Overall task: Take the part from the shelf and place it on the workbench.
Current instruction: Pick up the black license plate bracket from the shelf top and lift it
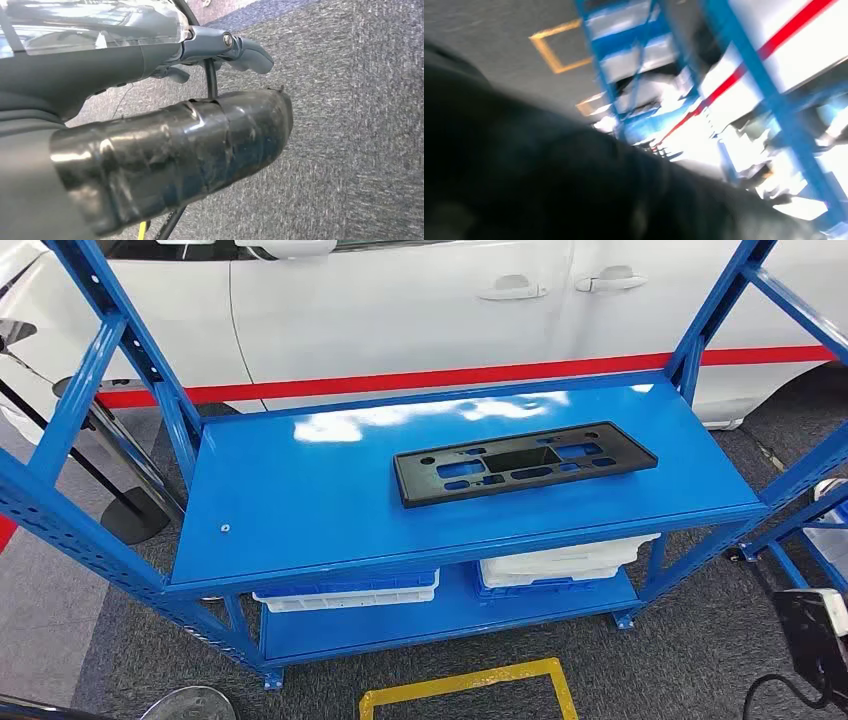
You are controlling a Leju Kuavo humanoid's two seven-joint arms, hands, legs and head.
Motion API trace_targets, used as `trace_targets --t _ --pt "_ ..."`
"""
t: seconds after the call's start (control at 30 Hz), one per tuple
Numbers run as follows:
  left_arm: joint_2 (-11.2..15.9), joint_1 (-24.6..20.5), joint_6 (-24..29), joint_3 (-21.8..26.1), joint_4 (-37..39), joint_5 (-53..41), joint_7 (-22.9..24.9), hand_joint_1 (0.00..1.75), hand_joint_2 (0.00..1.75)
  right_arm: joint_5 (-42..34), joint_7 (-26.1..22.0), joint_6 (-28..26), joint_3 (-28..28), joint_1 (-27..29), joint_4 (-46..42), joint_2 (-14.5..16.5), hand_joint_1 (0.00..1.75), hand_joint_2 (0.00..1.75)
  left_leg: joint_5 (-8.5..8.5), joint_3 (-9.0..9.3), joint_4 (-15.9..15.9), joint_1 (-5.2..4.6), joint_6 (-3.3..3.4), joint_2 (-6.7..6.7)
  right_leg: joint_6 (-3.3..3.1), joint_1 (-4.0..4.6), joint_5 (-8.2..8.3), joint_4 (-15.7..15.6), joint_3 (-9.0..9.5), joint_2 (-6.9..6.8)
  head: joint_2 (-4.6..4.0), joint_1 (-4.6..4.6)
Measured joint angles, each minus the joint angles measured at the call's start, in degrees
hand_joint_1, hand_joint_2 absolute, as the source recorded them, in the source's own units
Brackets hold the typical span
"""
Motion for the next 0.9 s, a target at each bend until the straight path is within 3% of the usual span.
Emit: trace_targets --t 0.33,0.47,0.73,0.9 --pt "0.55 -1.69 2.38 1.21 3.57 -2.03 -0.67 0.0 0.0 6.65 2.09 -6.62 15.87 0.25 -3.3 -5.64 0.0 0.0 0.02 -0.02 0.0 0.0 -0.03 -0.05 0.0 0.02 0.0 0.01 0.05 -0.04 0.0 0.0" --pt "0.8 -2.55 3.61 1.55 5.43 -3.14 -0.69 0.0 0.0 7.59 2.28 -8.84 23.81 -0.16 -3.6 -8.09 0.0 1.75 0.03 -0.03 0.0 0.0 -0.03 -0.07 0.0 0.03 0.0 0.01 0.05 -0.07 0.0 0.0" --pt "1.6 -4.64 6.3 2.11 9.67 -6.31 -0.5 0.0 0.0 7.93 3.19 -9.9 38.04 -2.97 0.12 -12.25 0.0 1.75 0.05 -0.04 0.0 0.0 -0.03 -0.09 0.0 0.03 0.0 0.03 0.03 -0.08 0.0 0.01" --pt "1.65 -5.47 7.47 2.23 11.23 -8.31 -0.41 0.0 0.0 12.17 4.34 -9.73 41.51 -5.81 4.62 -13.59 0.0 1.75 0.06 -0.07 0.0 0.0 -0.03 -0.1 -0.01 0.01 0.01 0.03 0.0 -0.05 0.0 0.0"
